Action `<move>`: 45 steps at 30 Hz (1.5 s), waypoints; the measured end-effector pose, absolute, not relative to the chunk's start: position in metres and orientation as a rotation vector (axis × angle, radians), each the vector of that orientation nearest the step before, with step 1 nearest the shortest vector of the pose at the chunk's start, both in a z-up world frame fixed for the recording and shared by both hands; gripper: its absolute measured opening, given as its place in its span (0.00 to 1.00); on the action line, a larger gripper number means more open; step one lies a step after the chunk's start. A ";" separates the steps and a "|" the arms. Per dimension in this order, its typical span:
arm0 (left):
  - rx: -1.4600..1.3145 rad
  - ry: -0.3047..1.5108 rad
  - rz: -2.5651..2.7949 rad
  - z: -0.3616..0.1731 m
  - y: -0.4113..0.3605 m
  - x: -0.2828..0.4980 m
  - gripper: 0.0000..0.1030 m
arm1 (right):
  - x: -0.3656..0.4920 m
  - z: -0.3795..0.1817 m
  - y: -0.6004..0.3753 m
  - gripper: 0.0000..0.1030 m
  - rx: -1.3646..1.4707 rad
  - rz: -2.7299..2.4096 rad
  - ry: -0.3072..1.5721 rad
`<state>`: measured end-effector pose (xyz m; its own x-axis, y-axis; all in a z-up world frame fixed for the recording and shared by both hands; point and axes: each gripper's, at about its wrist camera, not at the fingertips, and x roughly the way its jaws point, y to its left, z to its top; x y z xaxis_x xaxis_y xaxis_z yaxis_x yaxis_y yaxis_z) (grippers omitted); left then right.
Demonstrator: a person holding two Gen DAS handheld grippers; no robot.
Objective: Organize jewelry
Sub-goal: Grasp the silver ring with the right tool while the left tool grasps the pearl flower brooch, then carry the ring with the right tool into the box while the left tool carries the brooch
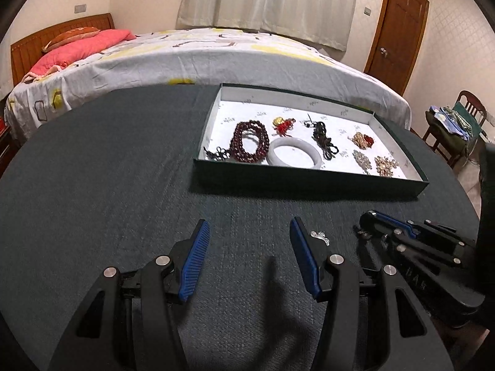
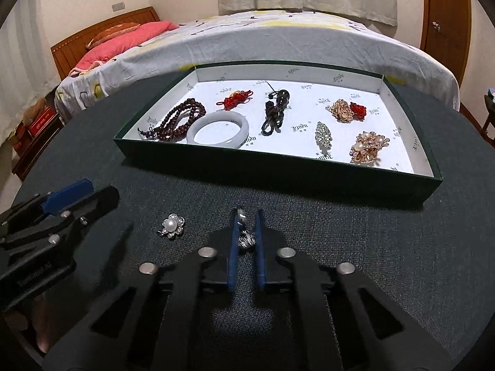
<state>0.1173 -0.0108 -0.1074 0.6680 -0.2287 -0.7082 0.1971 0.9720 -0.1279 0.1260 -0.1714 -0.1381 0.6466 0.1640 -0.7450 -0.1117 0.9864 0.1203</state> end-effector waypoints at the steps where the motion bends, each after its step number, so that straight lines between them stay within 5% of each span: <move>1: -0.042 0.806 -0.243 -0.108 -0.012 0.117 0.52 | 0.125 -0.137 -0.172 0.04 0.064 0.155 0.849; 14: 0.002 0.833 -0.338 -0.119 -0.058 0.116 0.51 | 0.107 -0.122 -0.225 0.04 0.126 0.088 0.801; 26: 0.027 0.879 -0.350 -0.127 -0.069 0.121 0.16 | 0.099 -0.124 -0.240 0.04 0.166 0.091 0.794; 45: -0.016 0.771 -0.368 -0.088 -0.056 0.123 0.16 | 0.102 -0.096 -0.233 0.04 0.154 0.114 0.728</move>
